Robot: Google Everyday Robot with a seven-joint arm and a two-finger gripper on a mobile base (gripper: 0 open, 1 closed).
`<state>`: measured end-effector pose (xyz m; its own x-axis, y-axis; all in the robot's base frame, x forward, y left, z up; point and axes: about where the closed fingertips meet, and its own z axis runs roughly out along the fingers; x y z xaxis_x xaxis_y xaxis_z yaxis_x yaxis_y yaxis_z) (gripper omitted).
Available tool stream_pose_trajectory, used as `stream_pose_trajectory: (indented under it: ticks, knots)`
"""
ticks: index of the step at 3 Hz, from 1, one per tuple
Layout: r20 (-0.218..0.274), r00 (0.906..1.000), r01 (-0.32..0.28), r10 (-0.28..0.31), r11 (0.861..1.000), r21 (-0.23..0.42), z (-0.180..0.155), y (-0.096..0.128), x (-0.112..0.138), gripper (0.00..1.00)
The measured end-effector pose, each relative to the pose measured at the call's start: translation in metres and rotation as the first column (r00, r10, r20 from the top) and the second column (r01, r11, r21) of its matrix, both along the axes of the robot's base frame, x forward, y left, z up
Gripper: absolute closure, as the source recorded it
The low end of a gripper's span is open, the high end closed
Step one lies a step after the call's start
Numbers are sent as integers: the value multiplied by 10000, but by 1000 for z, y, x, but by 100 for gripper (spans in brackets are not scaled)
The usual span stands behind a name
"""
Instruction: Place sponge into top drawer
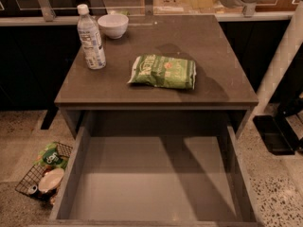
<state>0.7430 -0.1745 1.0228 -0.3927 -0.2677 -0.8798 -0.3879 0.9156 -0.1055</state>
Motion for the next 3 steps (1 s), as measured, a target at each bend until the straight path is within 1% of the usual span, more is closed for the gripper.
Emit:
stream_pose_trajectory:
  ticks: [1,2,3]
  knots:
    - [-262,9987,-452,448,9989,-132,-14,2,-53,100]
    - [-444,9958,-803,803,9968,34,-28,3,-100,100]
    - [-543,9948,-846,864,9958,338,-54,7,-157,100]
